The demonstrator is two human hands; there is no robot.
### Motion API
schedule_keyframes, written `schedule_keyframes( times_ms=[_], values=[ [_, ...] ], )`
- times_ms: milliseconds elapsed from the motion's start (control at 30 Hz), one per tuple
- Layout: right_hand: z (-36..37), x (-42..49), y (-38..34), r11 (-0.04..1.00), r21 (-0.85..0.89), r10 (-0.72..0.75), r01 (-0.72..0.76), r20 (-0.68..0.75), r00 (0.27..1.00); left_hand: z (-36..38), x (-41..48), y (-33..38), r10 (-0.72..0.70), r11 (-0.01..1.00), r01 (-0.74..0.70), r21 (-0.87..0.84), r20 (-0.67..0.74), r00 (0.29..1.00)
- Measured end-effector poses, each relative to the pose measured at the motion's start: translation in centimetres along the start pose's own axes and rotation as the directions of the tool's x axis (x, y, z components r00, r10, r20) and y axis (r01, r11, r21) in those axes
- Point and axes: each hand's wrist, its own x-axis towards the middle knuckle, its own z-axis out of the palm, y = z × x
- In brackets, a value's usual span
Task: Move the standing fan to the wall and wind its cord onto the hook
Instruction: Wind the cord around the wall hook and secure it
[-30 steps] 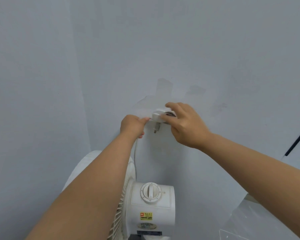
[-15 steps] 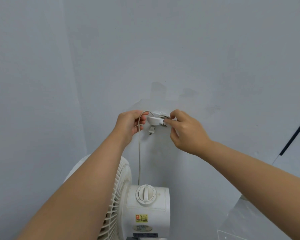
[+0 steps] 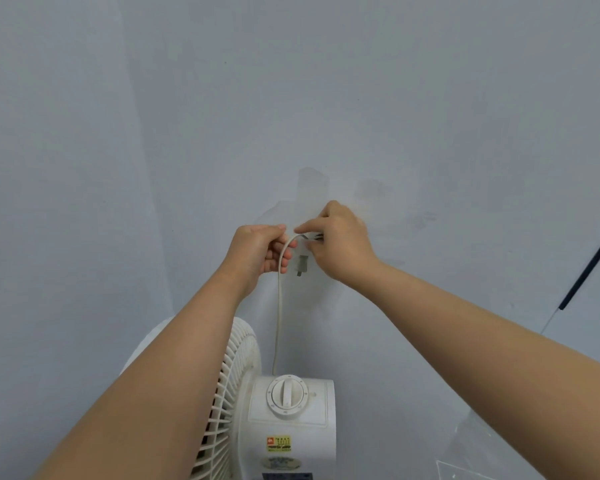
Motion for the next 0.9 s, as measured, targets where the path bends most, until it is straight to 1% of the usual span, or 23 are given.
schedule_keyframes(
  times_ms=[233, 333, 433, 500, 567, 600, 667, 733, 767, 833, 900],
  values=[
    [0.8, 0.3, -1.0, 0.992, -0.006, 0.123, -0.124, -0.069, 0.990, -0.4, 0.0, -0.1, -0.092, 0.995, 0.096, 0.015, -0.141, 0.986],
    [0.8, 0.1, -1.3, 0.991, -0.016, 0.128, -0.131, -0.112, 0.985, -0.4, -0.2, -0.2, -0.145, 0.989, 0.149, 0.021, -0.123, 0.982],
    [0.5, -0.2, -0.8, 0.993, -0.052, 0.096, -0.105, -0.154, 0.983, -0.4, -0.4, -0.3, -0.152, 0.982, 0.163, 0.095, -0.117, 0.981],
    [-0.2, -0.3, -0.4, 0.990, 0.001, 0.138, -0.139, -0.120, 0.983, -0.5, -0.4, -0.3, -0.137, 0.978, 0.155, 0.138, -0.128, 0.982],
    [-1.0, -0.3, 0.3, 0.987, 0.084, 0.140, -0.138, -0.022, 0.990, -0.5, -0.4, -0.4, -0.137, 0.974, 0.156, 0.165, -0.123, 0.983],
    [-1.4, -0.2, 0.5, 0.978, 0.155, 0.136, -0.140, 0.034, 0.990, -0.5, -0.4, -0.4, -0.138, 0.972, 0.157, 0.173, -0.120, 0.983],
    [-2.3, -0.2, 1.0, 0.911, 0.352, 0.174, -0.215, 0.145, 0.974, -0.3, -0.3, -0.5, -0.135, 0.972, 0.153, 0.177, -0.112, 0.985],
    [-2.7, -0.2, 1.2, 0.753, 0.558, 0.239, -0.350, 0.263, 0.935, 0.0, -0.3, -0.5, -0.132, 0.972, 0.148, 0.181, -0.101, 0.986],
    [-2.8, -0.2, 1.2, 0.666, 0.626, 0.266, -0.406, 0.309, 0.913, 0.2, -0.3, -0.5, -0.130, 0.973, 0.146, 0.181, -0.096, 0.987],
    [-2.8, -0.3, 0.8, 0.531, 0.707, 0.285, -0.467, 0.370, 0.884, 0.4, -0.3, -0.4, -0.127, 0.974, 0.140, 0.176, -0.083, 0.988],
    [-2.7, -0.4, 0.2, 0.371, 0.765, 0.244, -0.527, 0.467, 0.850, 0.5, -0.3, -0.5, -0.125, 0.977, 0.135, 0.164, -0.071, 0.990]
  ],
)
